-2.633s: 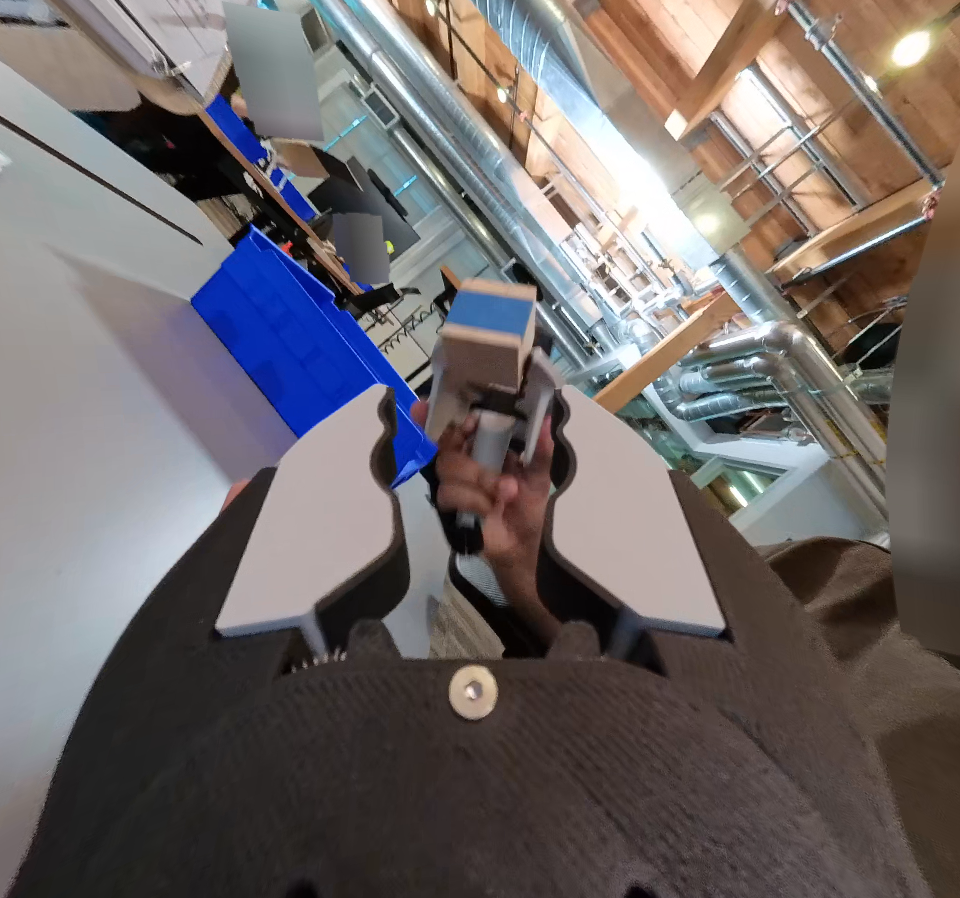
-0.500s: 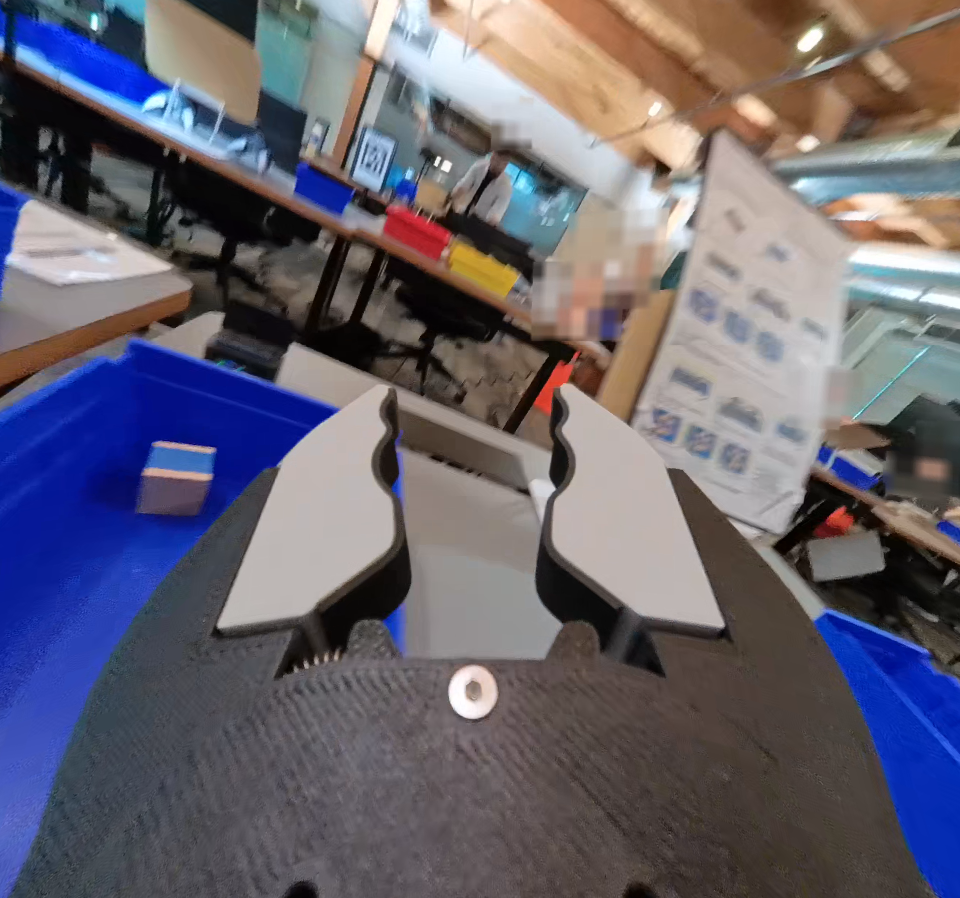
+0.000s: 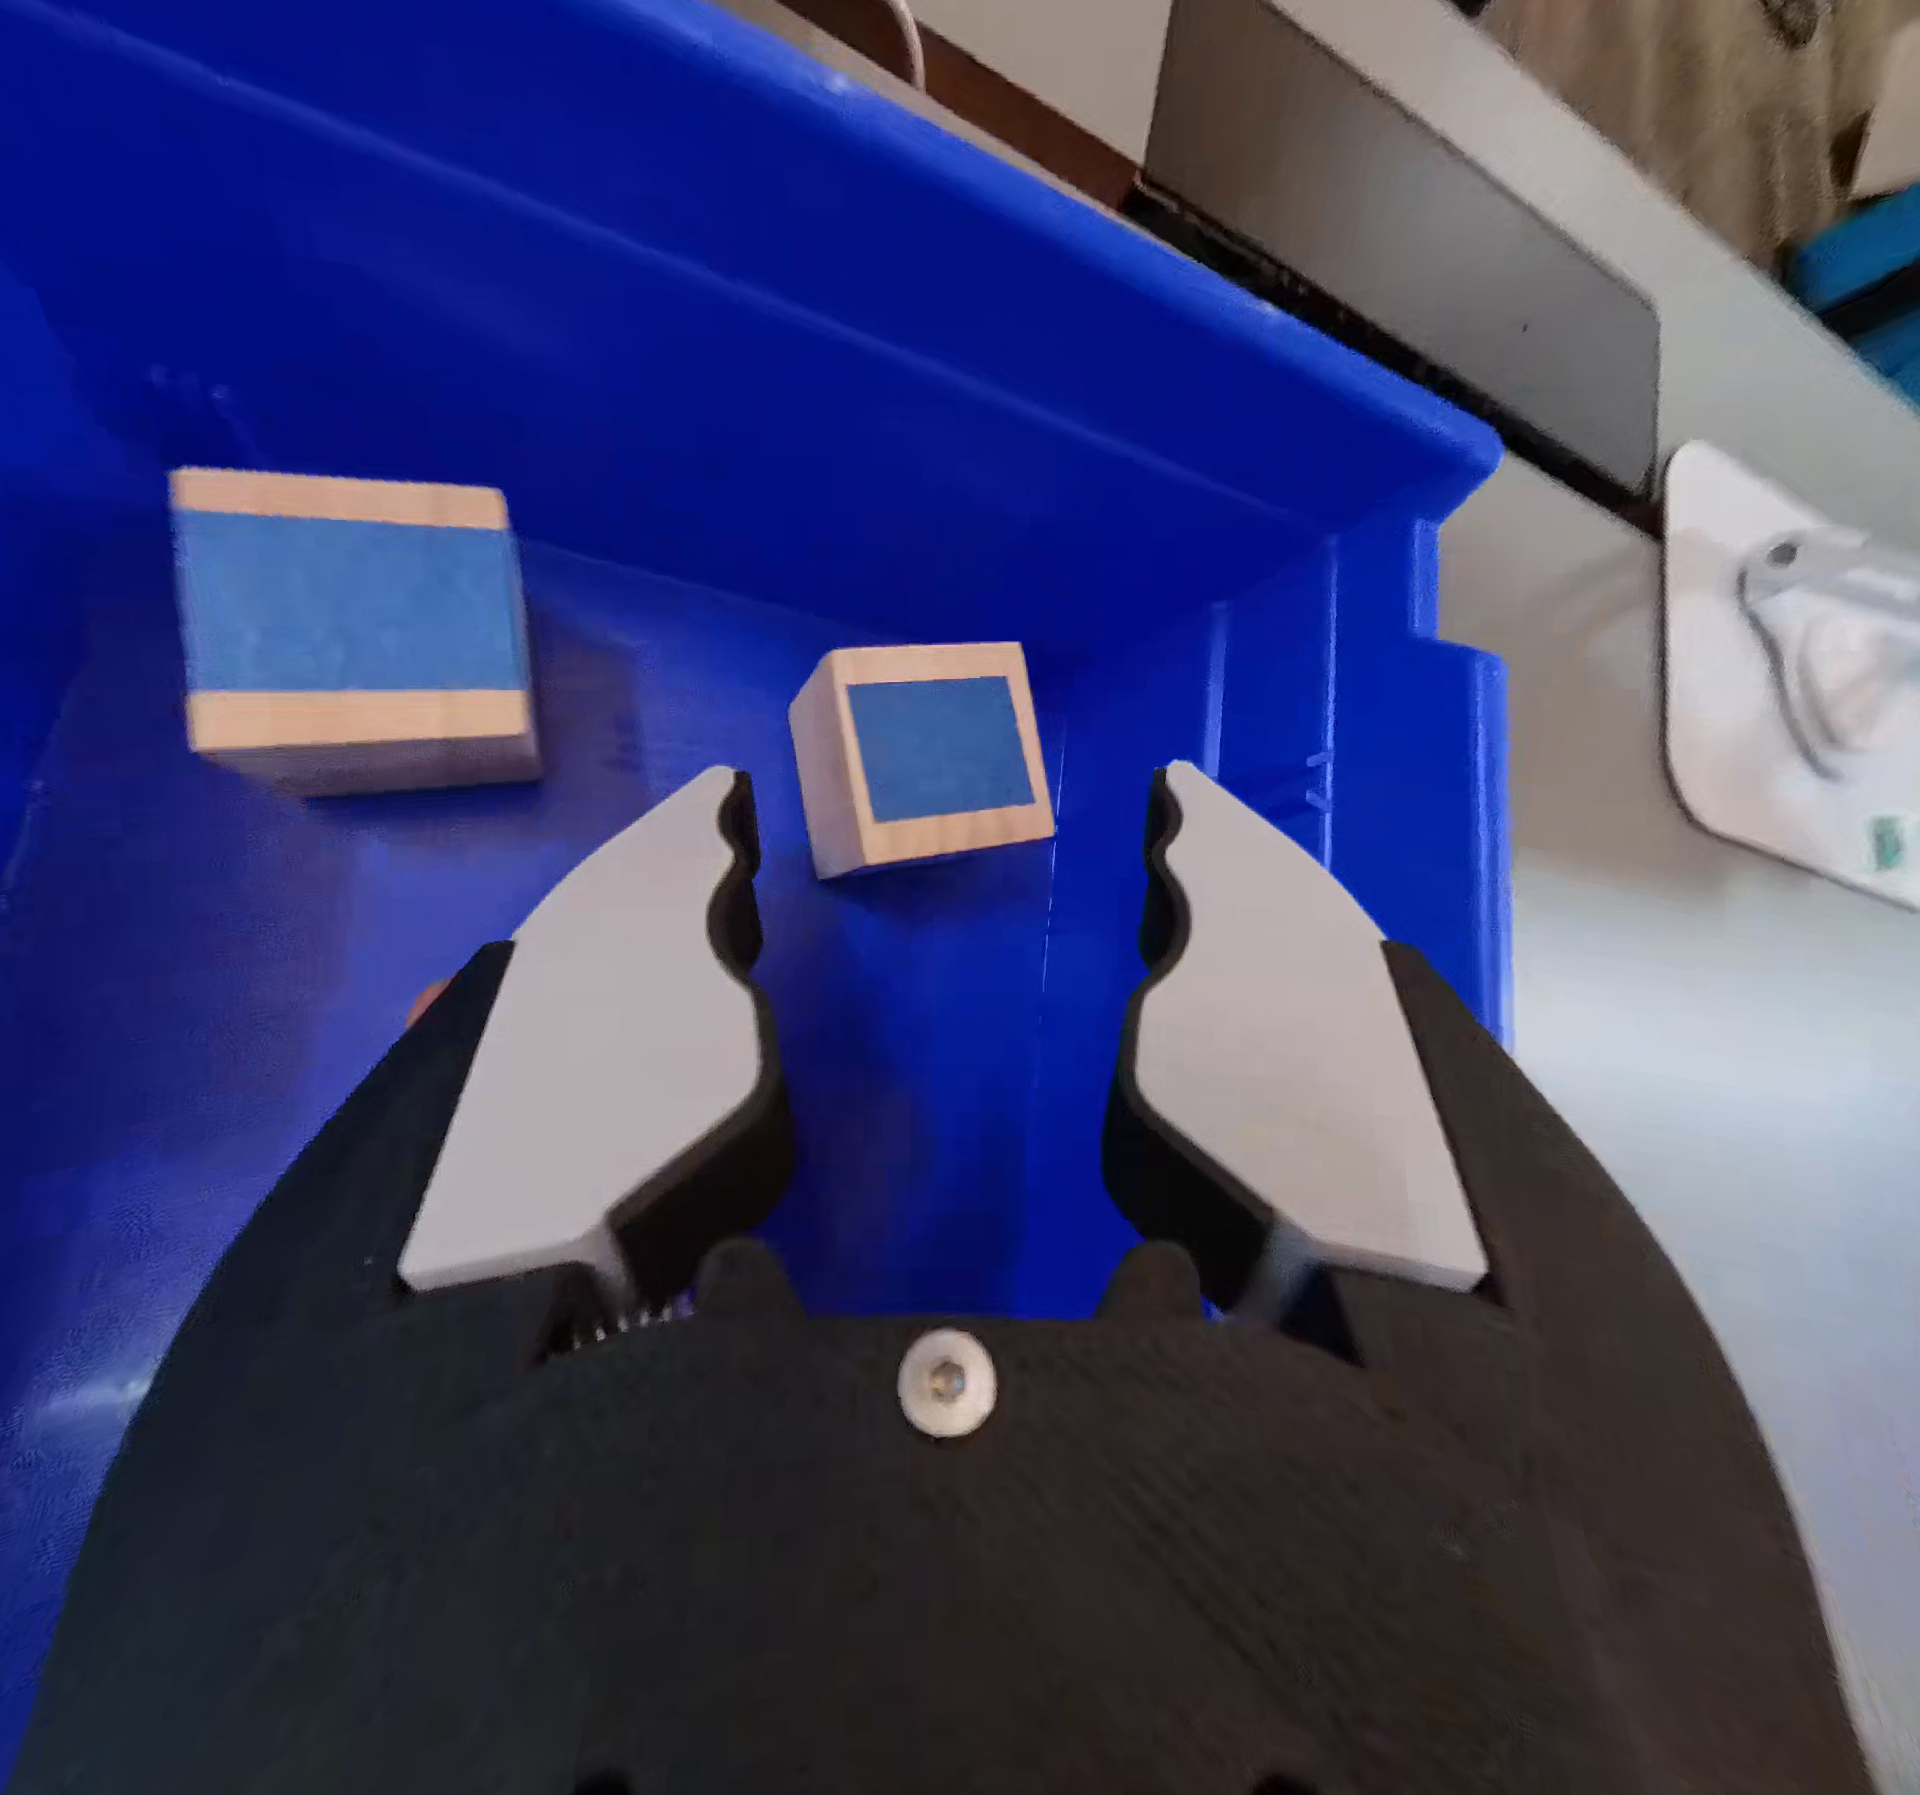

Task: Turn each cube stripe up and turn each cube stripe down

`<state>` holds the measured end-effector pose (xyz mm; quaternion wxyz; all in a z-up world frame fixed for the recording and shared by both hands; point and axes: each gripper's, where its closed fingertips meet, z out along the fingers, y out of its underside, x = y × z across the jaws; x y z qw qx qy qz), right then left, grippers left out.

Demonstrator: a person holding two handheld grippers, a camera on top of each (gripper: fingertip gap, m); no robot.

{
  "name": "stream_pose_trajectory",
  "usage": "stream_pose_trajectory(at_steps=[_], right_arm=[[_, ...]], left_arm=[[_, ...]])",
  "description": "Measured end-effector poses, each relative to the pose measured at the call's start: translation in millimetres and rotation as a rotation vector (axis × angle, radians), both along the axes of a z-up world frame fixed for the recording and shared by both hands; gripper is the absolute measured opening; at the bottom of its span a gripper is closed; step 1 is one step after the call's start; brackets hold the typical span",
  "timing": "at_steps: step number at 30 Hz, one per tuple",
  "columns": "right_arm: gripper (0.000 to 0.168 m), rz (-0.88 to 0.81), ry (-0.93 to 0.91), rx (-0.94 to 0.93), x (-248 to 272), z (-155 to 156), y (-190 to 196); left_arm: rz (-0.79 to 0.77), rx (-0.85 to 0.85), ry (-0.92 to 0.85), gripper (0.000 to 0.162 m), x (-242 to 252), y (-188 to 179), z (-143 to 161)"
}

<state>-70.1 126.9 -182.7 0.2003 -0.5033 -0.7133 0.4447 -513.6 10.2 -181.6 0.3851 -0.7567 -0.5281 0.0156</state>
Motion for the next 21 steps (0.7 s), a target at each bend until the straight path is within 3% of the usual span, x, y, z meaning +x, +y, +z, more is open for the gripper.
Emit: stream_pose_trajectory(at_steps=[3, 5, 6, 9, 13, 16, 18, 21], right_arm=[[0.073, -0.031, -0.042, -0.056, 1.8, -6.0, 8.5], [0.073, -0.061, -0.044, -0.122, 1.7, -2.9, 13.8], [0.073, -0.079, -0.042, -0.153, 2.0, -1.0, 17.1], [0.073, -0.118, -0.032, -0.192, 6.7, 3.1, 27.1], [0.072, -0.152, 0.008, -0.149, 13.5, 9.2, 40.3], [0.071, -0.157, 0.053, -0.141, 14.7, 17.9, 43.7], [0.07, -0.158, 0.097, -0.176, 13.7, 28.1, 42.6], [0.077, -0.198, 0.208, -0.184, 10.6, 50.2, 48.0]], left_arm=[[-0.065, -0.148, 0.031, 0.071, 0.1, 2.6, -15.3], [-0.053, -0.232, 0.08, 0.058, -6.4, -3.0, -18.0], [-0.012, -0.223, 0.137, 0.046, -12.9, -5.6, -9.0], [0.061, -0.121, 0.256, 0.045, -22.1, -12.8, 30.8], [0.075, 0.226, 0.352, 0.044, 3.8, -10.1, 110.8], [-0.064, 0.566, 0.354, 0.044, 71.4, 16.4, 172.7], [-0.188, 0.756, 0.303, 0.044, 129.1, 40.2, 197.7], [-0.347, 0.975, 0.162, 0.043, 217.2, 77.6, 207.1]])
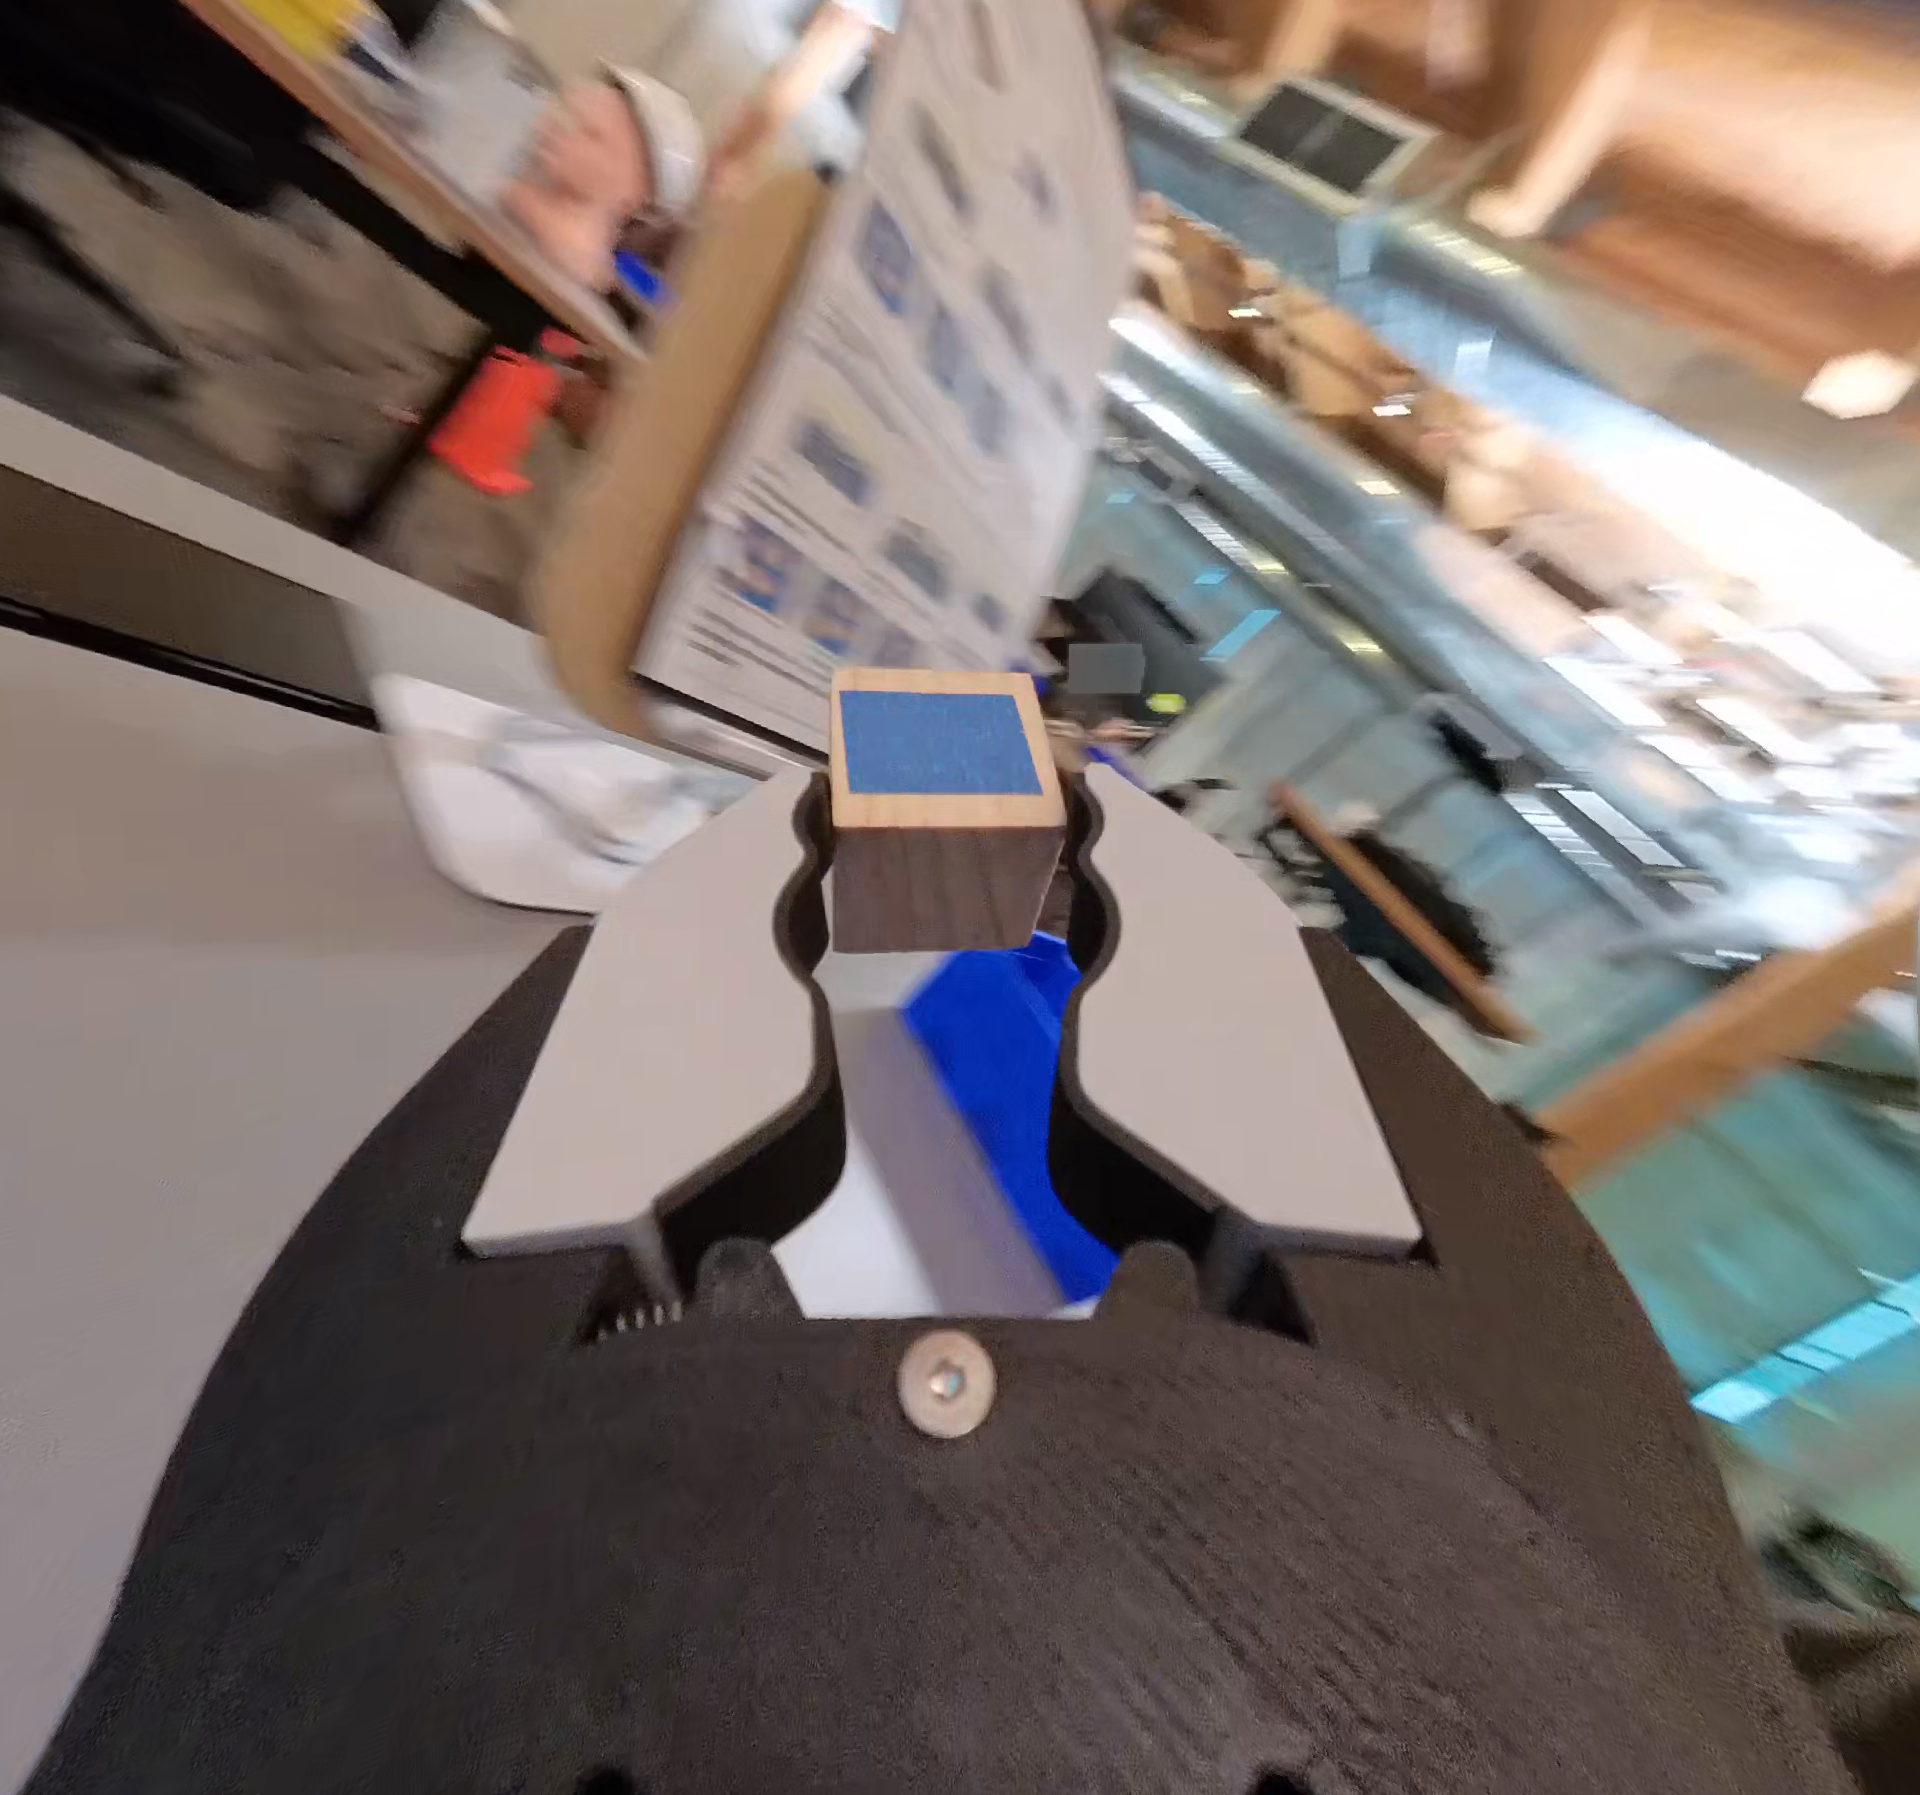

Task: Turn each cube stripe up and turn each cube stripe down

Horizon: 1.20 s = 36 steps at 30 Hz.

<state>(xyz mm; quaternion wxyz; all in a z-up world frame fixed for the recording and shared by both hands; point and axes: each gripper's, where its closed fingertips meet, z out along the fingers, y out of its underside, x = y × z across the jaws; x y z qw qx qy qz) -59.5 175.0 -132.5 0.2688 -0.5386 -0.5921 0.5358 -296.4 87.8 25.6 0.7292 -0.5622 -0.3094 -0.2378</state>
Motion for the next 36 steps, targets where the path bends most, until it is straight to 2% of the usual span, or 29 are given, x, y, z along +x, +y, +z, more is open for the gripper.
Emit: stream_pose_trajectory(at_steps=[3, 6, 10, 14, 17, 20, 23, 27, 28, 29, 30, 33, 36], right_arm=[[0.082, -0.135, 0.132, 0.167, -0.3, 25.8, 26.5], [0.082, -0.196, 0.289, 0.243, 4.7, 54.7, 40.1], [0.079, -0.152, 0.382, 0.243, 4.9, 68.0, 28.3], [0.077, -0.12, 0.403, 0.37, 1.8, 65.7, 9.0], [0.071, -0.121, 0.419, 0.472, 0.6, 62.8, -3.0], [0.047, -0.154, 0.466, 0.539, 3.1, 66.2, -6.8], [0.047, -0.156, 0.483, 0.58, 3.6, 68.3, -8.8], [0.046, -0.115, 0.452, 0.528, 3.3, 68.3, -9.5], [0.046, -0.117, 0.446, 0.503, 3.2, 70.2, -7.7], [0.046, -0.125, 0.439, 0.48, 3.1, 72.6, -4.1], [0.046, -0.143, 0.428, 0.463, 2.9, 76.1, 1.5], [0.046, -0.217, 0.417, 0.466, 7.4, 94.8, 29.1], [0.046, -0.339, 0.381, 0.601, 17.7, 115.2, 82.8]], left_arm=[[-0.075, 0.183, 0.001, 0.043, 67.2, 23.6, -1.9], [-0.171, 0.217, 0.02, 0.043, 119.8, 47.7, -20.4], [-0.37, 0.202, -0.074, 0.044, 181.3, 68.8, -53.8], [-0.496, 0.169, -0.141, 0.044, 221.8, 77.7, -77.7], [-0.564, 0.195, -0.217, 0.043, 235.1, 80.1, -79.3], [-0.62, 0.203, -0.246, 0.044, 243.9, 80.0, -81.2], [-0.655, 0.23, -0.308, 0.044, 245.0, 78.0, -81.7], [-0.665, 0.237, -0.312, 0.045, 243.0, 76.8, -84.0], [-0.649, 0.222, -0.3, 0.055, 241.6, 77.9, -85.5], [-0.63, 0.201, -0.281, 0.071, 240.0, 79.3, -87.4], [-0.613, 0.181, -0.257, 0.08, 238.4, 80.3, -88.9], [-0.588, 0.143, -0.185, 0.084, 235.1, 81.2, -91.8], [-0.587, 0.119, -0.167, 0.083, 234.0, 82.5, -96.3]])
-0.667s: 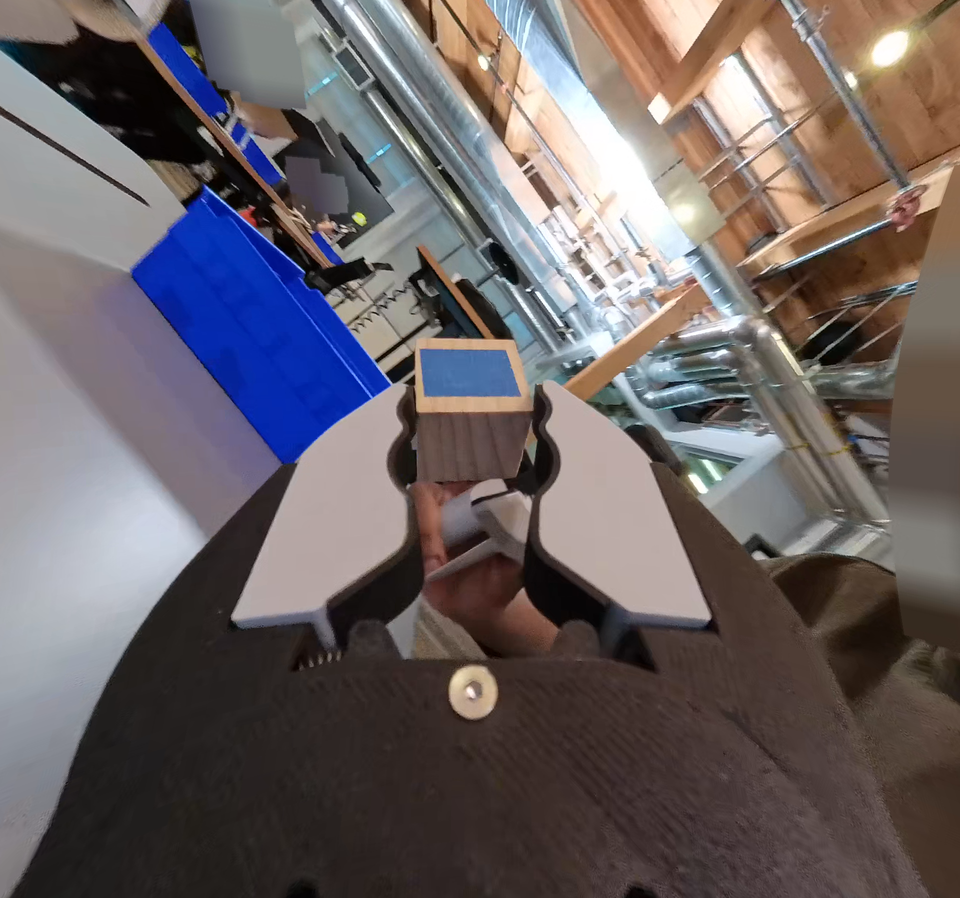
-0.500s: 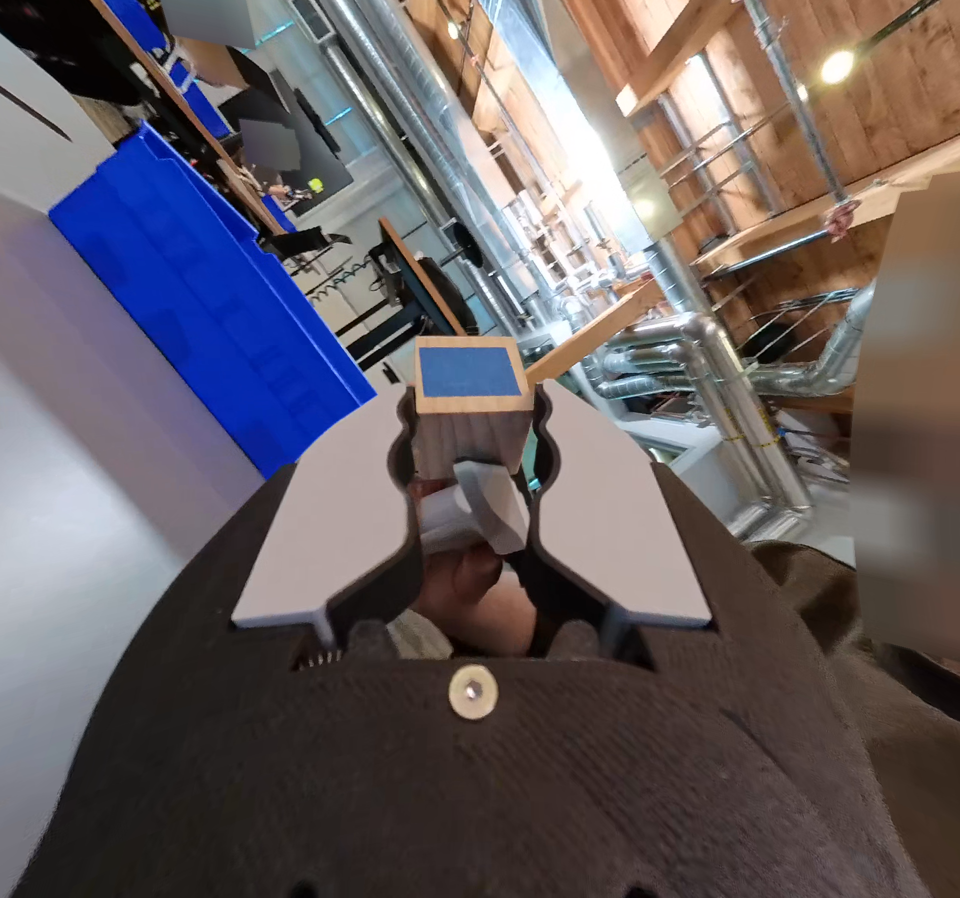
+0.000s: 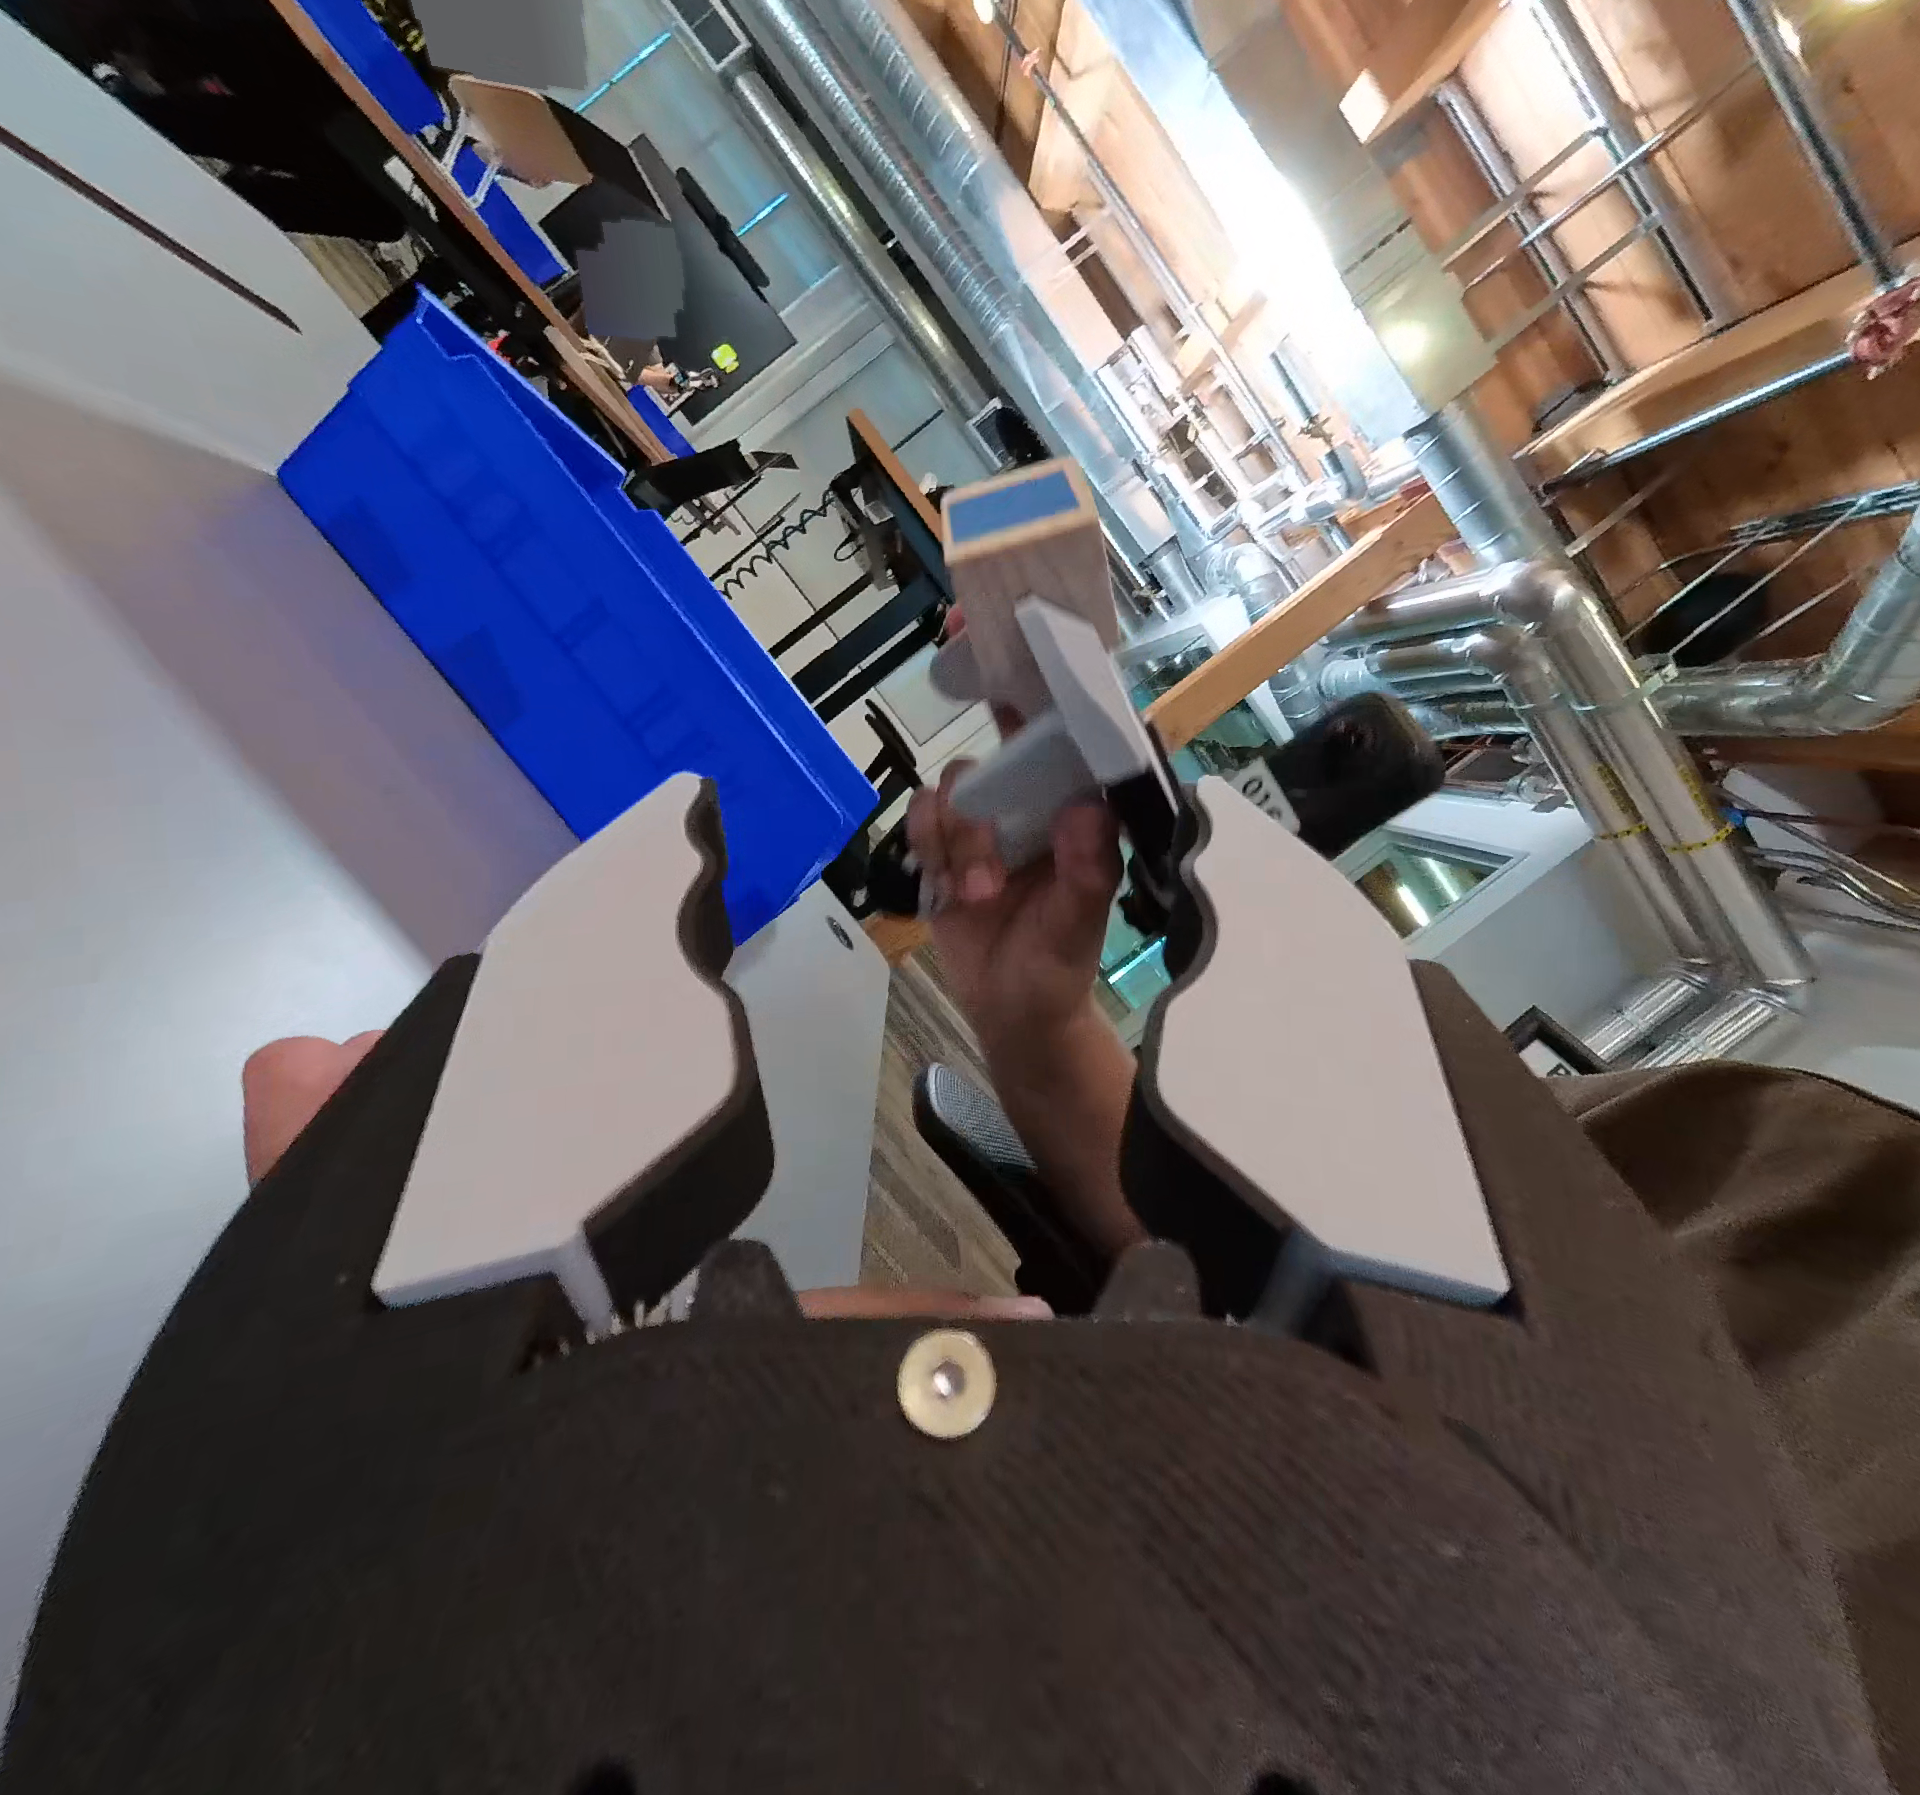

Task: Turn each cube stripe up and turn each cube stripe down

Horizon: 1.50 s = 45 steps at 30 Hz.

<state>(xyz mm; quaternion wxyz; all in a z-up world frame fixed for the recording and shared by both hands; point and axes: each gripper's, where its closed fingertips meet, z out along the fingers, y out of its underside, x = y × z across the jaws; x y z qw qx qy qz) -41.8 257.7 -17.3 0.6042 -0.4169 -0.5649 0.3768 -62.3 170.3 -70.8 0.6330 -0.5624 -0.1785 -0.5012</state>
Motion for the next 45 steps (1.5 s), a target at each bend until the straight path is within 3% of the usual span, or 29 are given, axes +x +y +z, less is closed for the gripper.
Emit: stream_pose_trajectory(at_steps=[3, 6, 8, 11, 14, 19, 23, 26, 28, 31, 33, 37, 39, 41, 43, 45], right_arm=[[0.046, -0.19, -0.073, 0.046, 18.4, 13.4, 70.1], [0.046, -0.375, -0.189, -0.012, 38.4, 4.8, 148.5], [0.046, -0.448, -0.329, -0.12, 47.7, -23.4, 196.5], [0.047, -0.554, -0.658, -0.349, 64.0, -91.7, 250.2], [0.047, -0.573, -0.873, -0.513, 73.8, -139.8, 269.0], [0.047, -0.572, -1.106, -0.639, 88.6, -182.5, 269.5], [0.048, -0.608, -1.142, -0.649, 95.5, -194.2, 273.4], [0.071, -0.585, -1.092, -0.668, 91.1, -188.5, 268.7], [0.074, -0.582, -1.021, -0.637, 86.7, -171.2, 264.3], [0.069, -0.496, -0.771, -0.558, 61.5, -123.0, 233.1], [0.065, -0.318, -0.574, -0.482, 38.7, -82.6, 180.5], [0.057, -0.041, -0.216, -0.288, 17.2, -19.3, 67.9], [0.055, 0.166, -0.061, -0.323, 11.1, -15.2, 1.3], [0.048, 0.33, 0.029, -0.453, 7.1, -33.1, -52.4], [0.053, 0.427, -0.07, -0.528, -1.3, -65.6, -93.2], [0.056, 0.495, -0.245, -0.432, -6.3, -92.2, -121.4]], left_arm=[[-0.021, -0.015, -0.014, 0.082, 2.4, 2.1, -5.0], [-0.044, -0.035, -0.036, 0.081, 5.4, 4.9, -10.9], [-0.048, -0.045, -0.035, 0.081, 6.3, 6.4, -14.0], [-0.049, -0.056, -0.005, 0.081, 8.6, 9.0, -16.7], [-0.058, -0.062, 0.043, 0.081, 14.2, 10.5, -17.5], [-0.074, -0.084, 0.117, 0.081, 20.6, 14.3, -23.3], [-0.081, -0.095, 0.098, 0.081, 17.5, 16.5, -26.6], [-0.075, -0.099, 0.088, 0.081, 11.9, 17.3, -27.9], [-0.065, -0.1, 0.101, 0.081, 7.7, 17.8, -27.9], [-0.024, -0.089, 0.175, 0.082, -3.9, 16.7, -22.6], [0.056, -0.071, 0.299, 0.083, -24.6, 12.8, -12.2], [0.427, -0.085, 0.618, 0.083, -113.1, -14.1, 23.2], [0.624, -0.171, 0.702, 0.082, -168.2, -38.9, 38.0], [0.777, -0.299, 0.725, 0.077, -219.8, -68.1, 45.3], [0.898, -0.482, 0.774, 0.077, -269.2, -98.7, 41.5], [1.031, -0.667, 0.875, 0.077, -321.5, -133.6, 34.0]])
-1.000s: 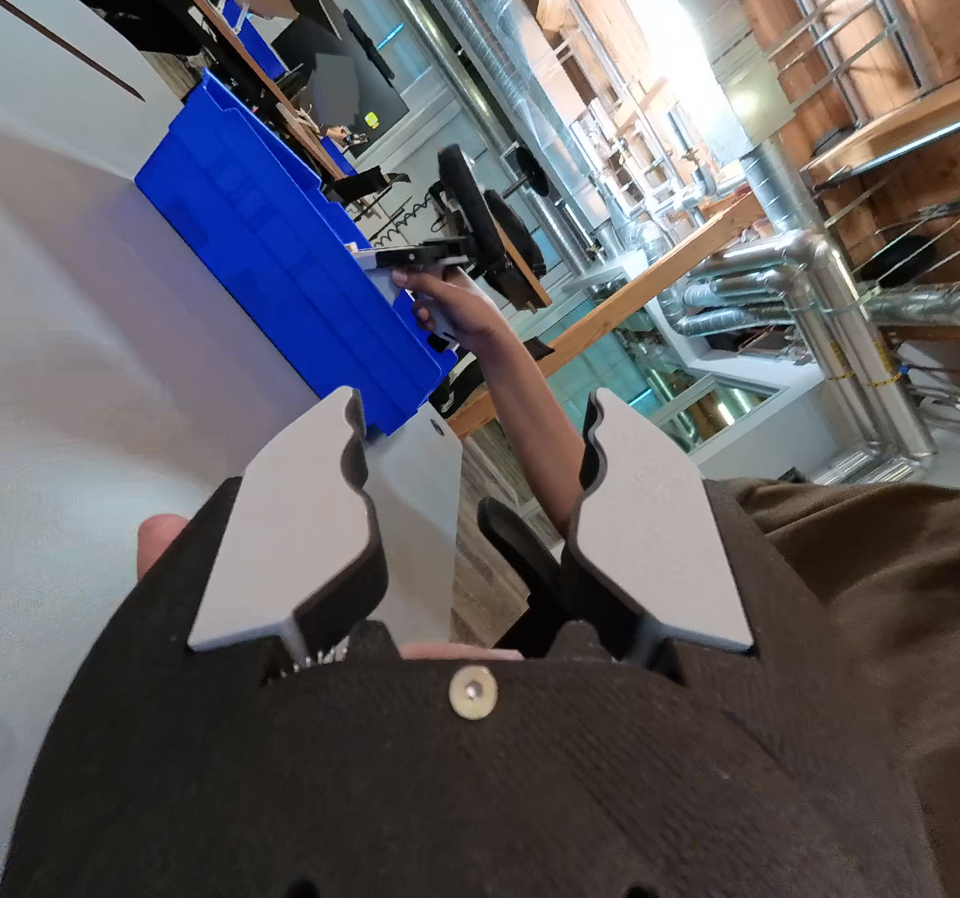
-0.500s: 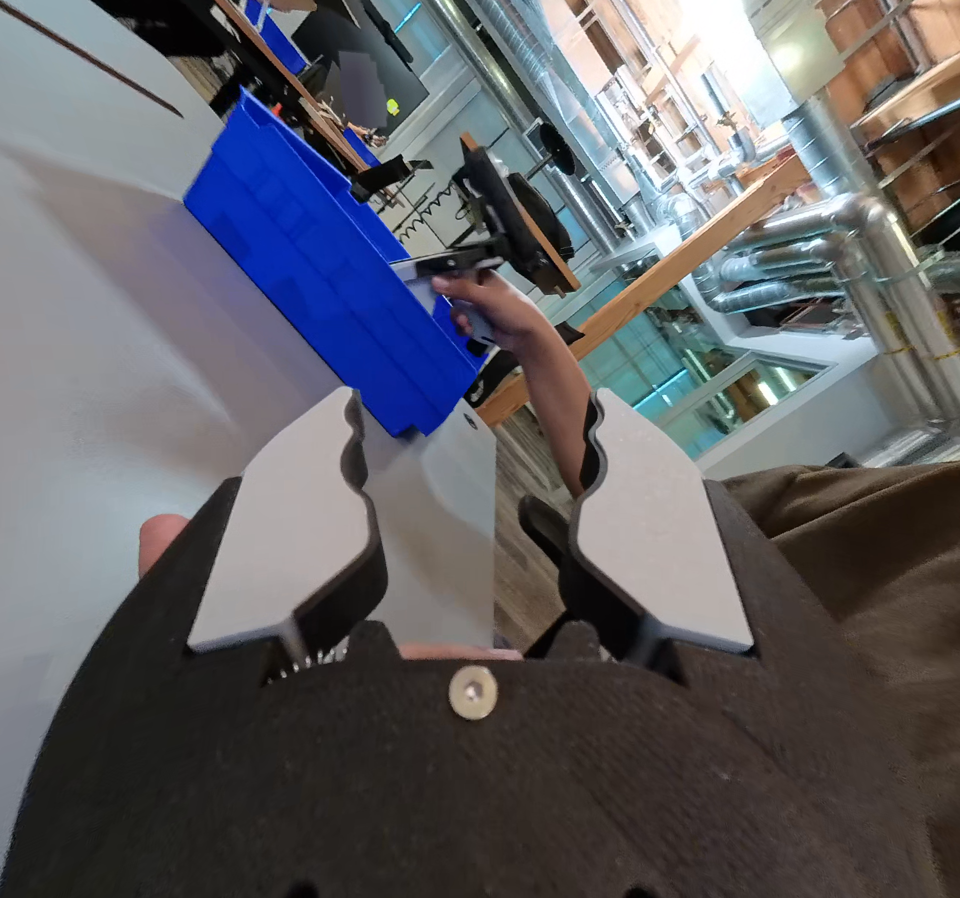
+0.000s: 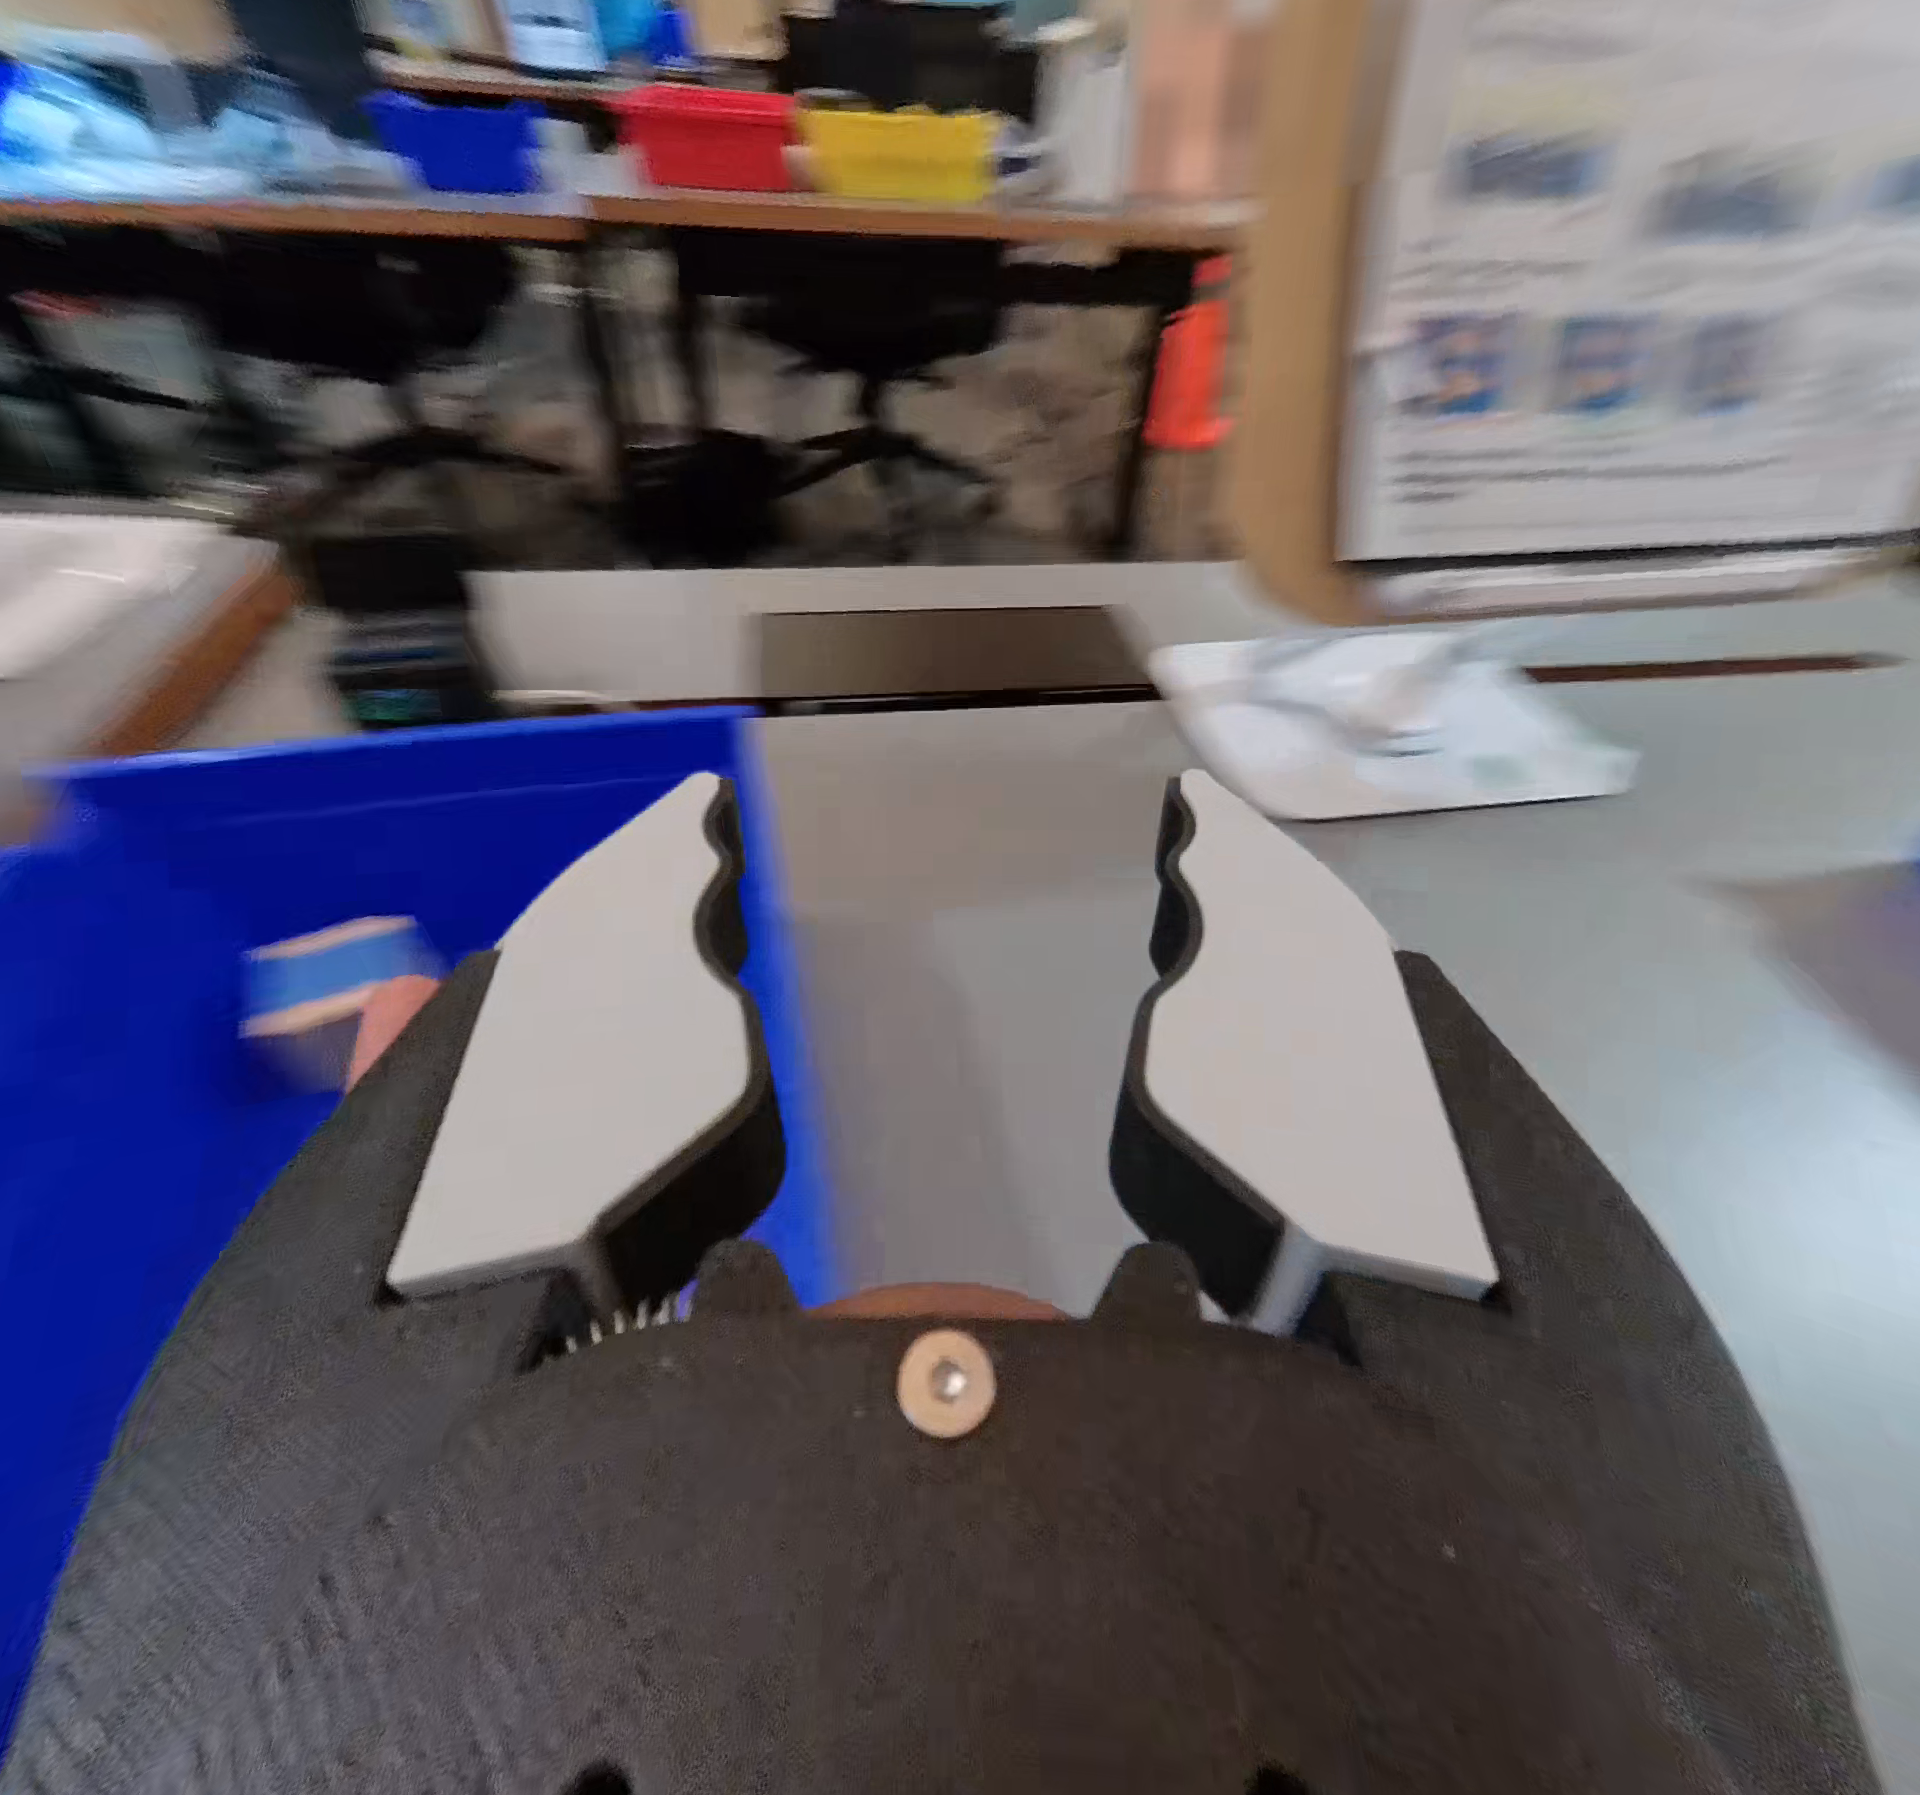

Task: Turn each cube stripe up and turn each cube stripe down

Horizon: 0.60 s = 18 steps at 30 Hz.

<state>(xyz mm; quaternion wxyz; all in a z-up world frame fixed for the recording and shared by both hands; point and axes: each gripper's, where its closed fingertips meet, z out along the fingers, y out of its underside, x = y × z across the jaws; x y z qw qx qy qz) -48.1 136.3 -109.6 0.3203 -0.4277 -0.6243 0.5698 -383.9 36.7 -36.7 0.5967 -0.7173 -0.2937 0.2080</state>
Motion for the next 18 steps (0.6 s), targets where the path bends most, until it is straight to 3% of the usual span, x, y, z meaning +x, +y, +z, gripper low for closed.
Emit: stream_pose_trajectory(at_steps=[1, 4, 6, 9, 12, 16, 18], right_arm=[[0.056, 0.009, -0.017, 0.045, -4.1, -10.1, -4.7], [0.054, 0.039, -0.042, 0.073, -13.0, -22.8, -14.4], [0.054, 0.062, -0.047, 0.031, -15.5, -21.9, -19.3], [0.053, 0.059, -0.066, 0.047, -19.6, -27.4, -16.0], [0.049, 0.046, -0.068, 0.042, -24.2, -29.3, -8.3], [0.049, 0.049, -0.103, -0.034, -28.8, -30.5, -2.7], [0.049, 0.037, -0.108, -0.068, -29.6, -29.7, 1.2]], left_arm=[[0.092, -0.02, -0.007, 0.074, -25.1, -17.1, -2.3], [0.146, 0.096, -0.191, 0.073, -81.4, -41.3, -7.0], [0.11, 0.208, -0.317, 0.073, -100.3, -47.2, -0.1], [0.132, 0.179, -0.354, 0.072, -121.6, -59.6, 2.4], [0.181, -0.041, -0.316, 0.071, -145.8, -72.3, -19.4], [0.318, -0.442, -0.279, 0.07, -185.1, -99.9, -92.1], [0.367, -0.519, -0.273, 0.06, -198.9, -106.9, -115.4]])
